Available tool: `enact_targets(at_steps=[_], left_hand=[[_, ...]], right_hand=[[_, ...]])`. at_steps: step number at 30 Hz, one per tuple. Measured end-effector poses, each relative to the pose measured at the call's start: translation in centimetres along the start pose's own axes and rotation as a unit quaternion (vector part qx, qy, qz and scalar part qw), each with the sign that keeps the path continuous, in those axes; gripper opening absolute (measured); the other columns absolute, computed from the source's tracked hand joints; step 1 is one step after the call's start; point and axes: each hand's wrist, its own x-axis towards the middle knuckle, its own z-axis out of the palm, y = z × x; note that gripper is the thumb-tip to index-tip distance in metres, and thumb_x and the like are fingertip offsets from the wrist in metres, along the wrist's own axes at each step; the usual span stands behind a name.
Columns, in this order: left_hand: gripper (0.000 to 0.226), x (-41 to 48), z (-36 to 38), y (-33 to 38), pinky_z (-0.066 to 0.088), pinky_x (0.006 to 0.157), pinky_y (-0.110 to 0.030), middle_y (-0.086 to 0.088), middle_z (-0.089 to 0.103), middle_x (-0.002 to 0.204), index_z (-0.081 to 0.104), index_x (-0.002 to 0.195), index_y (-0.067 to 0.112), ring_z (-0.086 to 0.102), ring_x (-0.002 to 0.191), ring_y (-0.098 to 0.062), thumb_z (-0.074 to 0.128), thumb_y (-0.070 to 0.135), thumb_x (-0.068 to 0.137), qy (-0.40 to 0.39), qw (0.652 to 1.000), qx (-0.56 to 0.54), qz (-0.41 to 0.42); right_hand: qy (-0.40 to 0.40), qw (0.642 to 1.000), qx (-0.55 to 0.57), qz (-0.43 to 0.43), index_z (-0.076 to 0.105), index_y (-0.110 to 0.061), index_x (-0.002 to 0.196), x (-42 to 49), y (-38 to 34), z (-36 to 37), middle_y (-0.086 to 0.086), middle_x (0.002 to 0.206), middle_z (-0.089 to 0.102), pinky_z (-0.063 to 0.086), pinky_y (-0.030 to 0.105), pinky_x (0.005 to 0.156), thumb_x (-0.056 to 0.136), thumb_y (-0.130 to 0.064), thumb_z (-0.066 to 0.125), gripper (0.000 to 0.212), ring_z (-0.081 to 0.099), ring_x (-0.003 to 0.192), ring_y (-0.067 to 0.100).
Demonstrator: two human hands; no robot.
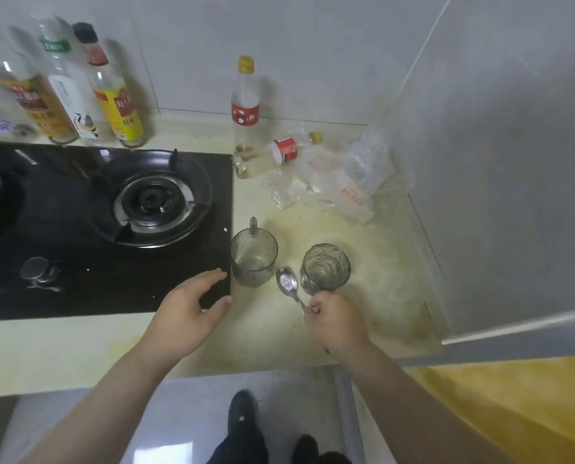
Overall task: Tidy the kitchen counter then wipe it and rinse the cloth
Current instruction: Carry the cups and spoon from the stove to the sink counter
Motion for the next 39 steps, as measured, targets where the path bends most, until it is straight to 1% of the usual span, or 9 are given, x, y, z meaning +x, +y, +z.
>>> enact_targets(at_steps=[1, 4, 9, 15, 19, 23, 29, 34, 39], left_hand=[[0.043, 0.3, 0.0, 0.1, 0.039, 0.101, -0.028, 0.010, 0.053, 0.134, 0.058, 0.128, 0.021, 0.047, 0.125, -0.012, 0.067, 0.021, 0.086, 0.003, 1.000, -0.005, -0.001], [0.041, 0.8, -0.1, 0.2, 0.039, 0.105, -0.035, 0.017, 0.051, 0.128, 0.059, 0.126, 0.023, 0.048, 0.119, -0.009, 0.067, 0.021, 0.086, -0.001, 1.000, -0.015, 0.000], [0.039, 1.5, -0.3, 0.1, 0.036, 0.106, -0.030, 0.018, 0.051, 0.129, 0.060, 0.125, 0.024, 0.045, 0.121, -0.004, 0.065, 0.020, 0.086, 0.006, 1.000, -0.025, 0.002], [0.036, 1.9, -0.4, 0.4, 0.035, 0.108, -0.028, 0.011, 0.055, 0.131, 0.062, 0.122, 0.023, 0.046, 0.124, -0.003, 0.066, 0.018, 0.086, 0.012, 1.000, -0.022, 0.011], [0.036, 2.1, -0.1, 0.7, 0.035, 0.108, -0.028, 0.011, 0.054, 0.131, 0.062, 0.123, 0.021, 0.046, 0.123, -0.003, 0.065, 0.017, 0.087, 0.016, 1.000, -0.018, 0.010], [0.035, 2.1, 0.2, 0.4, 0.032, 0.109, -0.026, 0.008, 0.055, 0.133, 0.063, 0.123, 0.021, 0.044, 0.128, -0.004, 0.065, 0.018, 0.088, 0.008, 1.000, -0.019, 0.014], [0.034, 1.8, 0.5, 0.1, 0.030, 0.108, -0.023, 0.006, 0.056, 0.134, 0.064, 0.122, 0.020, 0.043, 0.127, -0.002, 0.065, 0.017, 0.088, 0.011, 1.000, -0.016, 0.007], [0.034, 1.7, 0.4, 0.0, 0.032, 0.107, -0.023, 0.009, 0.055, 0.133, 0.064, 0.121, 0.022, 0.042, 0.126, 0.001, 0.064, 0.018, 0.088, 0.011, 1.000, -0.012, 0.002], [0.033, 1.5, 0.0, -0.1, 0.031, 0.107, -0.022, 0.009, 0.055, 0.132, 0.064, 0.121, 0.021, 0.043, 0.125, 0.001, 0.064, 0.018, 0.088, 0.016, 1.000, -0.015, 0.000]], right_hand=[[-0.001, 1.000, -0.014, -0.004, 0.044, -0.020, 0.061, 0.1, -0.1, 0.1, -0.002, 0.067, 0.053, 0.035, 0.026, 0.057, 0.087, -0.033, 0.054, 0.030, 0.062, 0.075, 0.027], [-0.016, 0.998, -0.050, -0.026, 0.053, -0.021, 0.069, 0.5, -0.3, 0.2, -0.002, 0.068, 0.055, 0.043, 0.029, 0.058, 0.090, -0.033, 0.052, 0.025, 0.055, 0.069, 0.024], [-0.009, 0.997, -0.068, -0.036, 0.057, -0.022, 0.073, 1.3, 0.0, 0.9, -0.003, 0.068, 0.055, 0.047, 0.029, 0.061, 0.091, -0.032, 0.050, 0.022, 0.055, 0.068, 0.023], [-0.026, 0.996, -0.072, -0.048, 0.061, -0.020, 0.084, 1.6, 0.7, 1.5, 0.003, 0.083, 0.063, 0.046, 0.030, 0.065, 0.092, -0.029, 0.046, 0.019, 0.061, 0.080, 0.024], [-0.033, 0.996, -0.063, -0.056, 0.057, -0.020, 0.079, 1.7, 1.1, 1.8, -0.001, 0.073, 0.053, 0.044, 0.030, 0.062, 0.091, -0.027, 0.047, 0.017, 0.052, 0.071, 0.022], [-0.025, 0.996, -0.052, -0.062, 0.054, -0.020, 0.080, 1.9, 1.2, 2.1, -0.002, 0.072, 0.048, 0.038, 0.028, 0.062, 0.092, -0.026, 0.047, 0.015, 0.047, 0.071, 0.023], [-0.011, 0.997, -0.051, -0.048, 0.063, -0.016, 0.094, 2.1, 1.1, 2.4, 0.003, 0.090, 0.064, 0.038, 0.027, 0.064, 0.092, -0.025, 0.046, 0.019, 0.059, 0.082, 0.025], [-0.011, 1.000, -0.018, -0.003, 0.066, -0.012, 0.089, 2.6, 0.8, 3.4, 0.003, 0.078, 0.058, 0.040, 0.027, 0.060, 0.087, -0.022, 0.049, 0.019, 0.051, 0.070, 0.021], [-0.040, 0.995, 0.074, 0.049, 0.069, -0.011, 0.077, 2.5, 0.3, 3.0, 0.003, 0.071, 0.066, 0.048, 0.029, 0.061, 0.077, -0.017, 0.056, 0.015, 0.060, 0.068, 0.023]])
